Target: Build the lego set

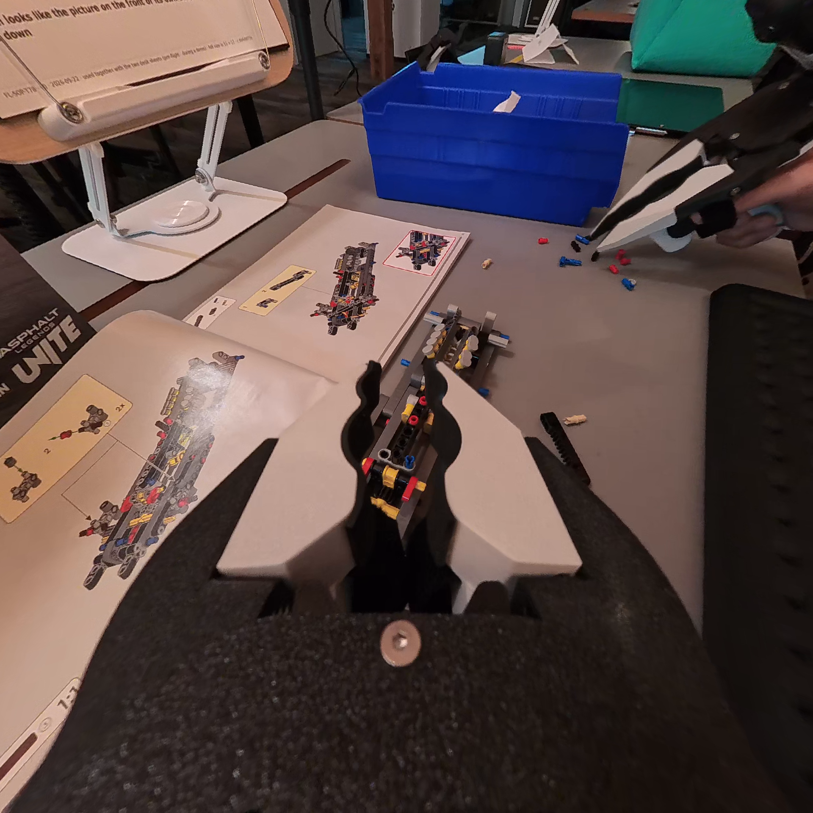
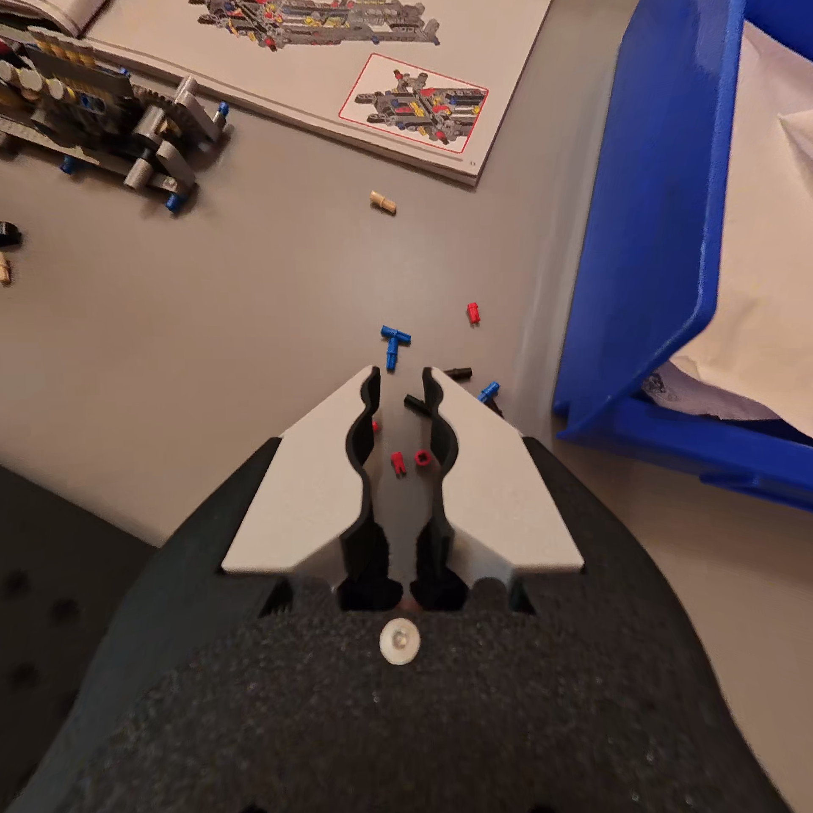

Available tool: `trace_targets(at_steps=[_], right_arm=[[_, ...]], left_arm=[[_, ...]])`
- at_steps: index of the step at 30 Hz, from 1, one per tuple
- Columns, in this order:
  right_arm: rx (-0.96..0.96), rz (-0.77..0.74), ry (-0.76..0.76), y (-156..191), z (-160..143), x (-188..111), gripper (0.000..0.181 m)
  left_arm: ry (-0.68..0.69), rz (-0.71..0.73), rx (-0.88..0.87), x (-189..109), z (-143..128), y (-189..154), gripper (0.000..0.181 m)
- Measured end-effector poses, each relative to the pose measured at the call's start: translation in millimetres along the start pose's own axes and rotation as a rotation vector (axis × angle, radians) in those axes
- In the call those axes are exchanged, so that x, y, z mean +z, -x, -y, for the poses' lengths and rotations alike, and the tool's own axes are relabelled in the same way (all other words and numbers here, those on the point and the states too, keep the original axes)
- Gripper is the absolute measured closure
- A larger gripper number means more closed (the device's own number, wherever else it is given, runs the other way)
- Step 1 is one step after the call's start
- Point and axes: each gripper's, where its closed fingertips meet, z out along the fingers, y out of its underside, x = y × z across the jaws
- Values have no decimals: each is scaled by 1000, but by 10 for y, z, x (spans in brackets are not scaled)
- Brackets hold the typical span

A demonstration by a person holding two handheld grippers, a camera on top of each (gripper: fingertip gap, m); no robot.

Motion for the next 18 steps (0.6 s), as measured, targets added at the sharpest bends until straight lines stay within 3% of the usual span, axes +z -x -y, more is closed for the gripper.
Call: trace_targets(at_steps=[7, 18], right_arm=[[6, 146, 31, 327, -217, -149, 162], [-40, 140, 75, 410, -301, -63, 166]], left_arm=[[5, -10, 3, 13, -9, -25, 163], [17, -13, 28, 18, -23, -65, 163]])
